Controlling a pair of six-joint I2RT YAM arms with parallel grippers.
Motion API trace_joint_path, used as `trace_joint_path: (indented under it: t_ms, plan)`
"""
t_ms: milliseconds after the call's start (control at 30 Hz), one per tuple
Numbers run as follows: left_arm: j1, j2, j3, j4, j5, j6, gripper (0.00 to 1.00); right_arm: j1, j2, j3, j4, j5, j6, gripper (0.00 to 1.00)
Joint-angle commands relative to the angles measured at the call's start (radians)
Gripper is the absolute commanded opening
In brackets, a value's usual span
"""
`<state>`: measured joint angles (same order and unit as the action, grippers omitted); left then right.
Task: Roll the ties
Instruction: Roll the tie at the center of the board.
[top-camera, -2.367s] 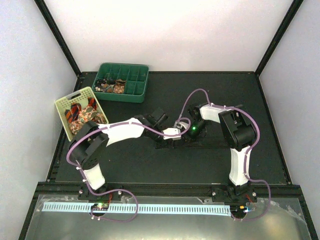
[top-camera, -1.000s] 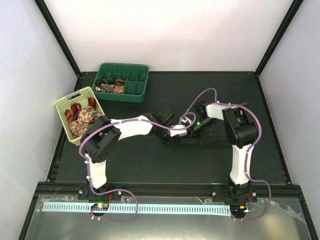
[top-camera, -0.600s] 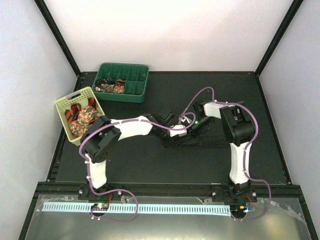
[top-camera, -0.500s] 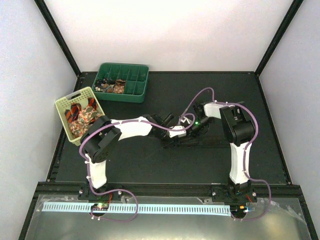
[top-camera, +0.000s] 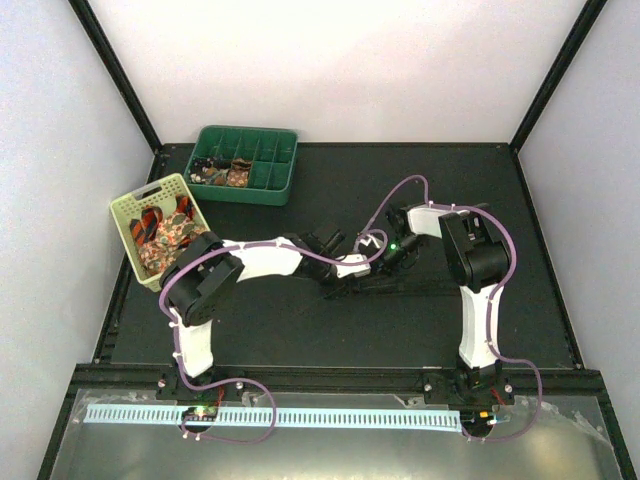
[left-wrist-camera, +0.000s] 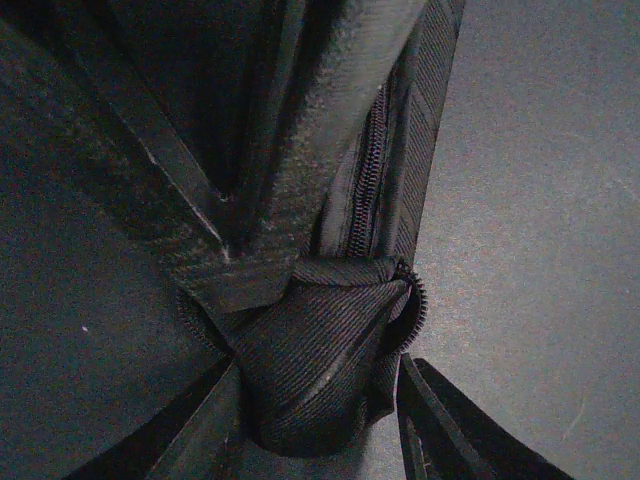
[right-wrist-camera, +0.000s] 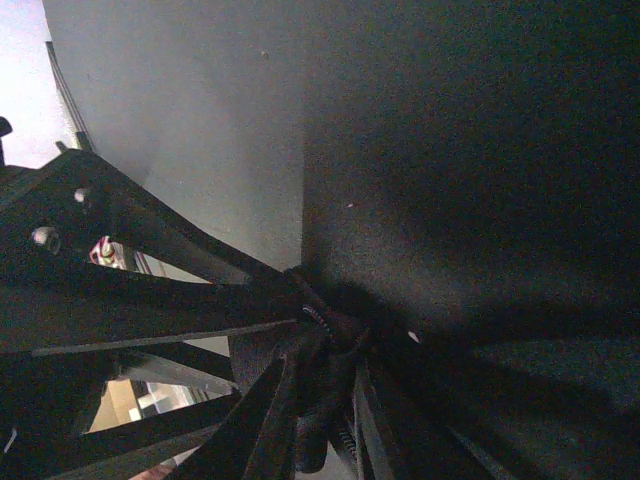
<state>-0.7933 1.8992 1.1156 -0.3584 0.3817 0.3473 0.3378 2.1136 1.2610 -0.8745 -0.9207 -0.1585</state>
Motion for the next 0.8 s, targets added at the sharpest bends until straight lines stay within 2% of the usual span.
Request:
trace_joint_path:
  t_ms: [0,133,433,500,567,633,767]
  plan:
    - [-0.007,-0.02,-0.035,0.044,-0.023,-0.005,0.44,0.013,0.017,0.005,0.046,0.043,-0.006,0.16]
    - [-0.007,-0.038,-0.057,0.058,-0.056,-0.001,0.43,0.031,0.022,-0.003,0.079,0.031,0.008,0.16]
    - [-0.008,-0.122,-0.123,0.066,-0.08,0.022,0.34,0.055,0.045,0.06,0.086,-0.013,0.023,0.16]
    - [-0.01,-0.119,-0.118,0.059,-0.083,0.025,0.31,0.048,0.022,0.051,0.06,-0.001,0.013,0.19]
    - [-0.011,-0.11,-0.108,0.052,-0.09,0.022,0.28,0.024,-0.005,0.037,0.034,0.013,0.01,0.3]
    - [-0.012,-0.099,-0.096,0.041,-0.097,0.021,0.26,-0.007,-0.028,0.033,0.001,0.027,0.006,0.35]
    - [-0.017,-0.089,-0.082,0.023,-0.104,0.019,0.25,-0.048,-0.056,0.051,-0.107,0.056,-0.039,0.4]
